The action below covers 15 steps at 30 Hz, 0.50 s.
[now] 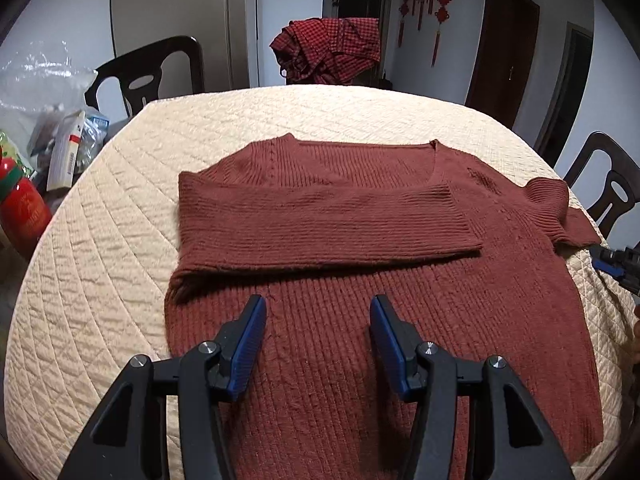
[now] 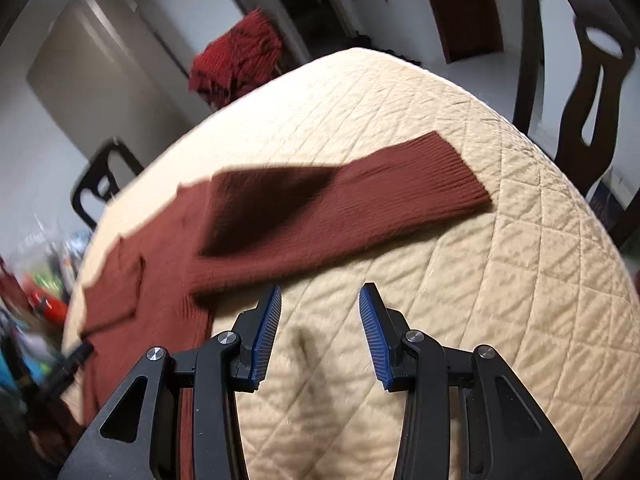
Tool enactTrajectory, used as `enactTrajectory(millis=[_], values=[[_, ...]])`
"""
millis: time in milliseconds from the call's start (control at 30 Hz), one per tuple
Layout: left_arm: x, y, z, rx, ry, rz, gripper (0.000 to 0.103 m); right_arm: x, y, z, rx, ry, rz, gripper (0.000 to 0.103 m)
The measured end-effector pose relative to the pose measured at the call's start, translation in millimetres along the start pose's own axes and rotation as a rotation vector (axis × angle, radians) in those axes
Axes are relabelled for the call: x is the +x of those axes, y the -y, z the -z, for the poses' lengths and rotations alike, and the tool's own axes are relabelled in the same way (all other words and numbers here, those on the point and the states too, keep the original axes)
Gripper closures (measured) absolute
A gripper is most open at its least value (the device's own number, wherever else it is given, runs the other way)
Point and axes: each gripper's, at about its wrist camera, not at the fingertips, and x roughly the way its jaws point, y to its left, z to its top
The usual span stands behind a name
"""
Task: Fold small clothes
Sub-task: 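Grasp the other sleeve with the right gripper and fold it across the body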
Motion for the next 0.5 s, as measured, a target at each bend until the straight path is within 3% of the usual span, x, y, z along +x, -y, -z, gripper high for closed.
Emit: enactTrajectory(millis=[333, 400, 433, 500], values=[[8, -3, 5, -0.014, -0.029, 0.016, 0.045, 5, 29, -30, 0.226, 0.097, 0.020, 0.061], [8, -3, 5, -0.013, -0.030, 0.017, 0.045, 8, 28, -34, 0.233, 0.110, 0.042, 0.074], [8, -3, 5, -0.014, -0.030, 0.017, 0.044, 10, 27, -35, 0.233, 0.110, 0.056, 0.095], [8, -3, 6, -0.013, -0.029, 0.019, 0.044, 10, 31, -38, 0.240, 0.110, 0.054, 0.098]])
